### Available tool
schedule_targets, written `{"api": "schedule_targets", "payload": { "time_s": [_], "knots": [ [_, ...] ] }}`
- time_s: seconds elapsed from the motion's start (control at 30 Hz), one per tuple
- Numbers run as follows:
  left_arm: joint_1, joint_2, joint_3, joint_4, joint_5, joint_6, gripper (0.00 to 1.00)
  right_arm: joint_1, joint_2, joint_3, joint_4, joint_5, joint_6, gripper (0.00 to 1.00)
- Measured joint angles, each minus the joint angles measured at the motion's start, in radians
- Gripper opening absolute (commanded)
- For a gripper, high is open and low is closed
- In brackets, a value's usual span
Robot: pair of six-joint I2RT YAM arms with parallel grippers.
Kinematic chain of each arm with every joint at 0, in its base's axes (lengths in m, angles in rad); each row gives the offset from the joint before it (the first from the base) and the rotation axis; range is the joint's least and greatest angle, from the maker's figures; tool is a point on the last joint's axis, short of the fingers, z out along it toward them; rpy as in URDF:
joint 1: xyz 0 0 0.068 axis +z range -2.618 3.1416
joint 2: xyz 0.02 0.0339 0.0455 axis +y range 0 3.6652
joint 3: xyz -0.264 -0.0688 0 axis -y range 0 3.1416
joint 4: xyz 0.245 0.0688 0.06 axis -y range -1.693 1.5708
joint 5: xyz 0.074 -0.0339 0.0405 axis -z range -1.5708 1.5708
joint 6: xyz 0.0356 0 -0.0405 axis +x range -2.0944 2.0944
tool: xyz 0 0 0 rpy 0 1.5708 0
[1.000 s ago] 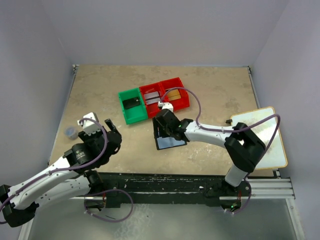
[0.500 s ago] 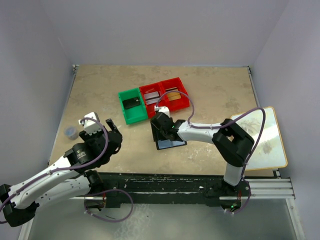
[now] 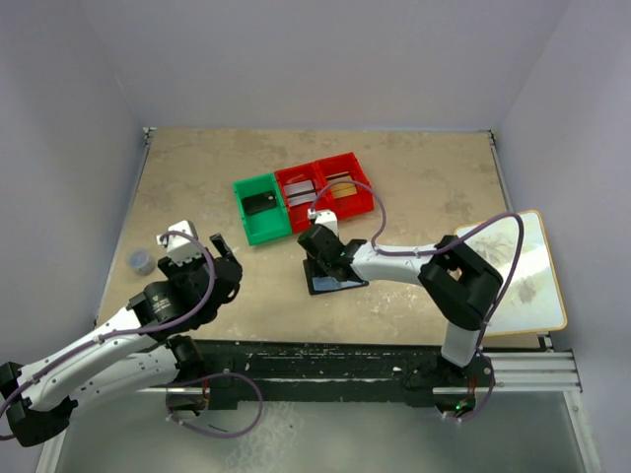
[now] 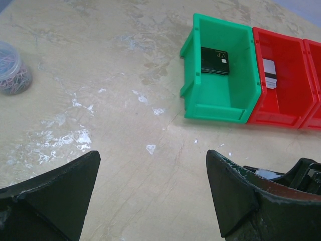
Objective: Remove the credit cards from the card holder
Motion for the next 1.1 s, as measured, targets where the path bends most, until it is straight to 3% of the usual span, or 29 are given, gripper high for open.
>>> {"api": "schedule_targets", "payload": {
  "time_s": [0.17, 0.4, 0.53, 0.67, 0.83, 1.1],
  "knots": [
    [0.0, 0.0, 0.0, 0.0, 0.006, 0.0, 0.84, -0.006, -0.002, -0.005, 0.002, 0.003, 0.004, 0.33],
    [0.0, 0.0, 0.0, 0.001, 0.009, 0.0, 0.84, -0.031, -0.013, -0.016, 0.008, -0.013, 0.01, 0.33],
    [0.0, 0.002, -0.001, 0.001, 0.013, 0.002, 0.84, -0.068, -0.037, -0.044, 0.047, -0.103, 0.002, 0.37],
    [0.0, 0.003, -0.005, 0.026, 0.032, 0.024, 0.84, -0.1, -0.068, -0.091, 0.11, -0.209, -0.006, 0.32],
    [0.0, 0.018, -0.019, 0.058, 0.068, 0.043, 0.84, -0.102, -0.072, -0.092, 0.12, -0.266, -0.011, 0.55],
    [0.0, 0.085, -0.042, 0.179, 0.194, 0.076, 0.83, -0.097, -0.164, -0.056, 0.012, -0.201, -0.021, 0.69]
  ]
}}
